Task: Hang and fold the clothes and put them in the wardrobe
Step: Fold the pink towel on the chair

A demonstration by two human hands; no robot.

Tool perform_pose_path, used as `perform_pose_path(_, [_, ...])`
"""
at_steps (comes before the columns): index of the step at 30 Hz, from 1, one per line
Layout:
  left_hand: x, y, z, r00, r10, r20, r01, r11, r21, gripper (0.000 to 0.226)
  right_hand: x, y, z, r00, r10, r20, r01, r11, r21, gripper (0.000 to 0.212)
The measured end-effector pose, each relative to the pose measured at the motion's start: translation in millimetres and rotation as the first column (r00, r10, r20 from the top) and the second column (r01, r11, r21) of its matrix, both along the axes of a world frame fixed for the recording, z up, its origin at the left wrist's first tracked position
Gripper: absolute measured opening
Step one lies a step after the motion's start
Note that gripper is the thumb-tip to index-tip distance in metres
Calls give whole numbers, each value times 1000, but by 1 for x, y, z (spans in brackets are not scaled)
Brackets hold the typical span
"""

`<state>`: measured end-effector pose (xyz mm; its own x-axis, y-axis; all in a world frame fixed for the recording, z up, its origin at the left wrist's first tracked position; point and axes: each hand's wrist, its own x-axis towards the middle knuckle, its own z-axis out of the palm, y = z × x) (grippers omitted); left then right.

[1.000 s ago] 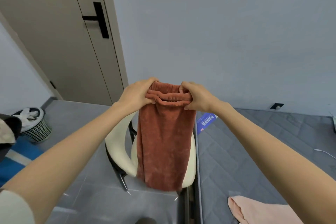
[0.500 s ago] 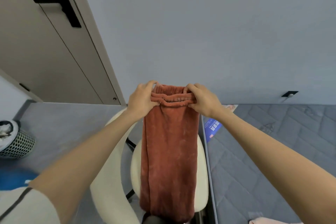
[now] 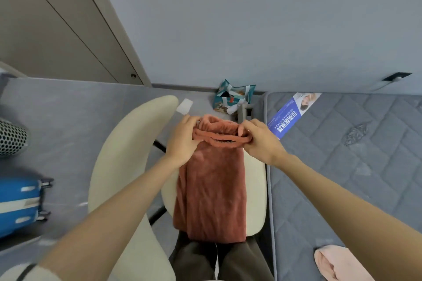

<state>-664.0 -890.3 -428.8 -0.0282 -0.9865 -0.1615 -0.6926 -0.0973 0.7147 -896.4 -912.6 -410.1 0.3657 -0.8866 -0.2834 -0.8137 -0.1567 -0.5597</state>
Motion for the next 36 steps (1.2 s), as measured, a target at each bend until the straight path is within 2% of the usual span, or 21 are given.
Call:
perform_pose_path(4, [-1,40,-40,996,-80,33,77,994,75,21,-4,33,-36,993,111,-41,-107,990,95,29])
perform_pose_path(7, [0,67,-67,976,-169,136,148,977,152,15,-2,56,-62,974,218,-65,-207,968,144,26])
perform_pose_path(9, [1,85,-87,950,-236,204,186,954,235,21,-2,70,-83,955,283,-84,-264,946,188,24])
perform_pose_path(13, [5,113,-124,915,-331,232,189,857,479,54,-5,92,-117,927,355,-117,-285,873,396,21])
perform_pose_path(15, [3,121,-138,950,-255,181,128,845,519,54,-7,101,-128,969,233,-87,-177,893,414,20])
perform_pose_path(17, [-3,124,-149,987,-65,145,-12,878,479,42,-6,103,-139,997,31,-66,-8,944,330,22])
perform_pose_path(19, [-9,119,-157,983,144,114,-181,865,468,42,-3,99,-149,984,-163,-66,175,953,247,28])
perform_pose_path(21, [-13,109,-165,949,306,74,-301,814,496,57,2,88,-160,935,-349,-67,355,899,258,40])
perform_pose_path(24, [-12,89,-179,876,482,30,-418,726,546,79,5,70,-177,806,-590,-45,558,733,388,72])
perform_pose_path(26, [-10,77,-190,808,588,-29,-453,653,606,90,6,57,-189,737,-676,-28,589,621,516,89])
perform_pose_path(28, [-9,69,-201,772,634,-50,-451,601,660,98,7,46,-200,688,-725,-16,585,542,604,96])
perform_pose_path(31, [-7,59,-213,745,667,-11,-482,550,682,101,9,34,-212,665,-747,7,587,528,614,97])
perform_pose_path(34, [-8,50,-220,649,751,-121,-491,536,687,89,8,24,-217,666,-746,20,575,530,624,95])
perform_pose_path(36, [-11,44,-219,617,765,-187,-451,538,713,76,6,17,-215,664,-747,12,547,497,673,86])
